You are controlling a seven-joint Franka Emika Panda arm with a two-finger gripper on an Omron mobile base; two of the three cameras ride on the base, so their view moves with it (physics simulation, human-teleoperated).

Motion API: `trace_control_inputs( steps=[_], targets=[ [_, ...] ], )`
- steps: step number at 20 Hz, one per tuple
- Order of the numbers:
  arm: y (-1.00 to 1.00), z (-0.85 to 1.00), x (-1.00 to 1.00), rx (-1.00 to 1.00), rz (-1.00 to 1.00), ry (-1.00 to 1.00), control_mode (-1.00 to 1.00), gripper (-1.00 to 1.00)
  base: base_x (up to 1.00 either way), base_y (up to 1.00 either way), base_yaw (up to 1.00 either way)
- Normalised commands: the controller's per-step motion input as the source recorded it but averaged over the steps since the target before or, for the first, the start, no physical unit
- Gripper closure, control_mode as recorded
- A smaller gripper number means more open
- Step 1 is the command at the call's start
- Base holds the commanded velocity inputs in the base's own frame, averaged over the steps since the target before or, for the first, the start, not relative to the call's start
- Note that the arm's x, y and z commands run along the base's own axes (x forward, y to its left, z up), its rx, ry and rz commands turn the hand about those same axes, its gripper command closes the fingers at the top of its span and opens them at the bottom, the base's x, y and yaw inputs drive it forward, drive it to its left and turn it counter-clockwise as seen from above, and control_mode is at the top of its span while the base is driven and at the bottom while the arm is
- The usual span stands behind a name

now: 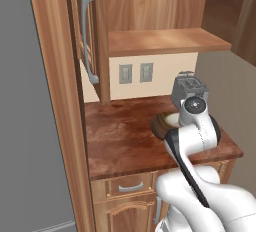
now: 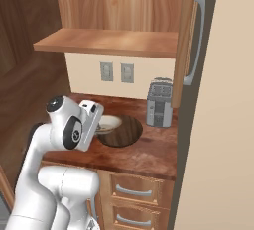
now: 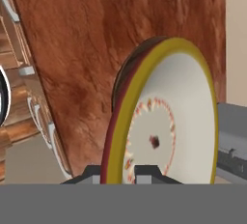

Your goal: Pick up the bowls on the counter and stack them on top of one another in the open cabinet. Place the smaller bowl on top of the larger bowl.

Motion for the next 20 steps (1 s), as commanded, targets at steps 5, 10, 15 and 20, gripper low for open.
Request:
trace_control_inputs(
  steps=[5, 10, 15, 20],
  targets=[
    [-0.05, -0.09, 0.13, 0.01, 0.00, 0.00, -1.00, 1.00, 0.00, 0.00, 0.00],
    [-0.01, -0.12, 0.12, 0.00, 0.00, 0.00, -1.00, 1.00, 0.00, 0.00, 0.00],
    [0.00, -0.12, 0.13, 0.00, 0.00, 0.00, -1.00, 1.00, 0.00, 0.00, 0.00],
    [-0.01, -0.12, 0.15, 0.00, 0.00, 0.00, -1.00, 1.00, 0.00, 0.00, 0.00]
  ],
)
